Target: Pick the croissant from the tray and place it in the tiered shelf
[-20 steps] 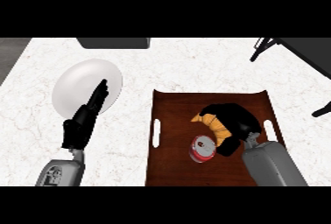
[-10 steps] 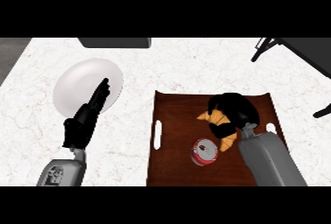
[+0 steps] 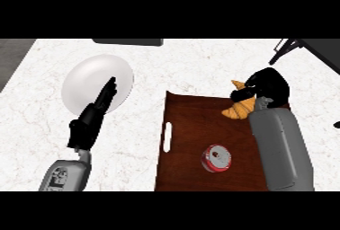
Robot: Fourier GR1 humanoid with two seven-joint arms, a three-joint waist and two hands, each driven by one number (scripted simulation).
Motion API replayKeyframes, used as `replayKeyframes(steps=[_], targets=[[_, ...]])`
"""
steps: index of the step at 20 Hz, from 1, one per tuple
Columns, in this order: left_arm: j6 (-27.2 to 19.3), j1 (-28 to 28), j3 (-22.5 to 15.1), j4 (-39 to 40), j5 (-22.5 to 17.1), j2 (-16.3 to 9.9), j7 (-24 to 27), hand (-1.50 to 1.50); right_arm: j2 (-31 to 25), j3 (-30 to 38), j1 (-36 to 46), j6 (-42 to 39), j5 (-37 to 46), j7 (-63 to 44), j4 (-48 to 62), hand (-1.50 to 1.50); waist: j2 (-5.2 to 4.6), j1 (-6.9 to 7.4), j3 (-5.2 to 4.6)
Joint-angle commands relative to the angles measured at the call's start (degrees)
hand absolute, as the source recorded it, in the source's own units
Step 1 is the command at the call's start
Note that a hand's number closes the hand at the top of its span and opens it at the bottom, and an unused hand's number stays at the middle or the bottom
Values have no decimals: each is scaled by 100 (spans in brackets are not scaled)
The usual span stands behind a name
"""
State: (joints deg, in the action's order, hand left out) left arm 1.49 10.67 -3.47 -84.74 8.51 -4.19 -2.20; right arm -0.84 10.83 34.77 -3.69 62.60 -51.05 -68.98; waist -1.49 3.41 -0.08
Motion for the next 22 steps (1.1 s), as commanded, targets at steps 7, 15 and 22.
replayKeyframes(steps=[7,15,22], targets=[[95,392,-134,145,-22,143,-84,0,82,322,2038,2794,1349,-1896,908,150,-28,282,-2],[97,109,-14,293,-12,9,184,0,-61,706,3381,2827,2928,-2703,1820,150,48,121,-14],[-199,257,-38,415,151,200,98,0,-301,919,4154,2630,4160,-3138,2464,150,42,9,-10]])
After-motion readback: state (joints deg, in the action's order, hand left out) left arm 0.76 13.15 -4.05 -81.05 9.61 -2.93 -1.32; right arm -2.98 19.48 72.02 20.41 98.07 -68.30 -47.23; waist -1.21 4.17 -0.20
